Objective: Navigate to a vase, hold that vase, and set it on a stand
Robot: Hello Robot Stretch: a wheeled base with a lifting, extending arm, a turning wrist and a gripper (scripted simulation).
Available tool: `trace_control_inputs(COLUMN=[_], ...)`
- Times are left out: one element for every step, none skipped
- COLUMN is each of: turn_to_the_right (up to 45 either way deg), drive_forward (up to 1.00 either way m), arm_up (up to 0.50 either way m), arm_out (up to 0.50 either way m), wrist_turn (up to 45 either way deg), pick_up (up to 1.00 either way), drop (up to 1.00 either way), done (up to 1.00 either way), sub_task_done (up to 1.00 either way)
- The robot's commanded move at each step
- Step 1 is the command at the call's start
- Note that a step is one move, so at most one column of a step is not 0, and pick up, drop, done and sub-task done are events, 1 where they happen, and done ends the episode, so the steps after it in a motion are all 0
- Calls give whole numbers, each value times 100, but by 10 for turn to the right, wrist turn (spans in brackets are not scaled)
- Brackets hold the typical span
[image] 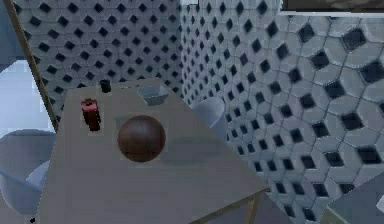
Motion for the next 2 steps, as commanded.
trace_control_inputs(turn_to_the_right=[0,0], drive_forward=[0,0], arm_up=[10,0], arm_out=[0,0], wrist_turn=[0,-450], pick_up=[0,0], drop=[0,0], done=[0,0], sub_task_done=[0,0])
